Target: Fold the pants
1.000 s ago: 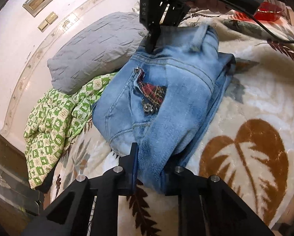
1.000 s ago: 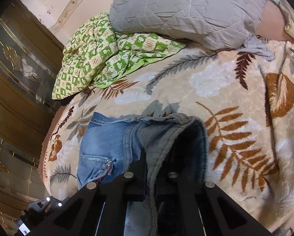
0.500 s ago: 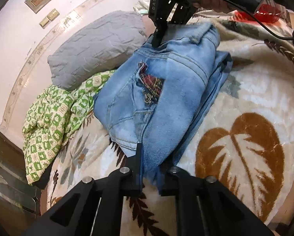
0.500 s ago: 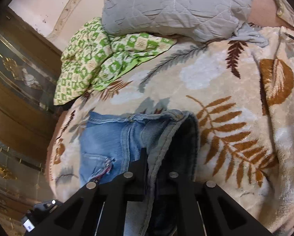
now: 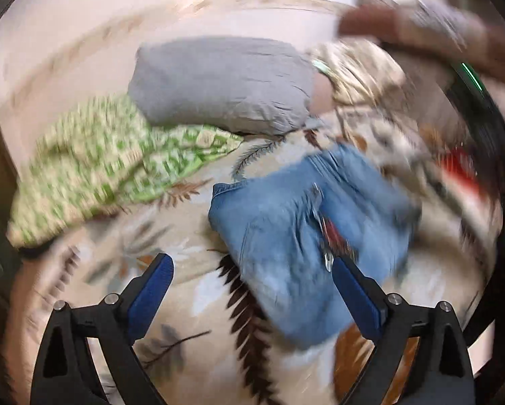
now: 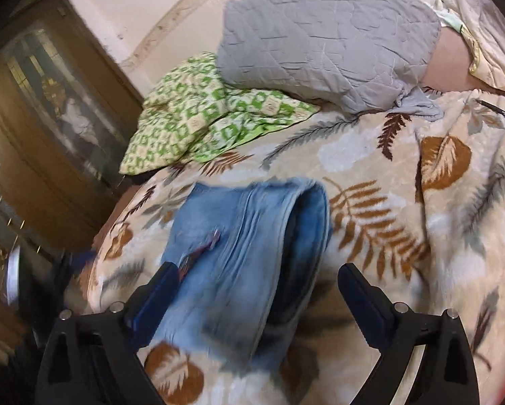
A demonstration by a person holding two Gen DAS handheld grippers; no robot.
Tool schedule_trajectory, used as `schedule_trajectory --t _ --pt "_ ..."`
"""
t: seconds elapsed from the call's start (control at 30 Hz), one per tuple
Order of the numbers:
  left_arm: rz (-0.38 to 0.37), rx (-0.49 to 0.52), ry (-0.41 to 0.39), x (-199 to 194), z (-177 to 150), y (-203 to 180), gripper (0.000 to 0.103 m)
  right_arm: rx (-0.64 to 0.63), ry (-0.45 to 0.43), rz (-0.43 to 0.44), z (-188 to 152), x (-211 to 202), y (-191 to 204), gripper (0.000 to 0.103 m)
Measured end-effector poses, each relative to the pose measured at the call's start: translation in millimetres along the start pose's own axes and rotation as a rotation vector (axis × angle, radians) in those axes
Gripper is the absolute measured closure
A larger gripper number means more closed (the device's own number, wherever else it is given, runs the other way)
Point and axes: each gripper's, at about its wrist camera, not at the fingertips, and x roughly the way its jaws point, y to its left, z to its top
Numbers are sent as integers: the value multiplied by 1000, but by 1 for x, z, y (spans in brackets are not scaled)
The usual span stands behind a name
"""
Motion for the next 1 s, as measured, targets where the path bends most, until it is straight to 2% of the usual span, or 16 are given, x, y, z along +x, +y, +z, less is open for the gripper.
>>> schedule_trajectory --t 0.17,0.27,0.33,0.47,0.53,0.63,0.67,0.7,0.73,0.77,0.8,0.83,0.93,1.0 --pt "-170 -320 116 55 40 43 7 -76 -19 17 -40 -4 15 6" --pt "-219 -463 192 95 49 63 7 -85 -32 56 -56 -1 21 6" --pt "-204 -530 246 121 53 76 7 -74 -29 76 -63 4 20 8" --pt "-146 -536 333 156 59 88 7 -70 -44 87 -66 9 20 12" --pt "-135 -474 363 168 64 86 7 -70 -42 99 -64 13 22 21" --pt "-110 -328 387 178 71 75 8 -64 -29 107 -59 24 25 26" --pt "-129 -302 400 182 72 71 11 -58 -22 112 -58 29 25 29" --pt "-146 -296 404 186 73 72 30 -53 -17 119 -58 32 25 36" --pt "-175 -291 410 189 74 70 60 -45 -9 122 -57 37 26 50" --pt "-161 -282 423 192 75 69 72 -41 -6 108 -56 40 26 57" --pt "-130 -265 441 196 75 67 79 -41 -5 95 -56 43 27 64" --pt "-143 -258 456 198 74 66 82 -42 3 97 -56 46 27 69" --pt "-157 -224 464 202 72 64 86 -79 30 95 -62 51 30 73" --pt "-151 -254 456 201 73 70 88 -102 27 98 -64 50 31 75"
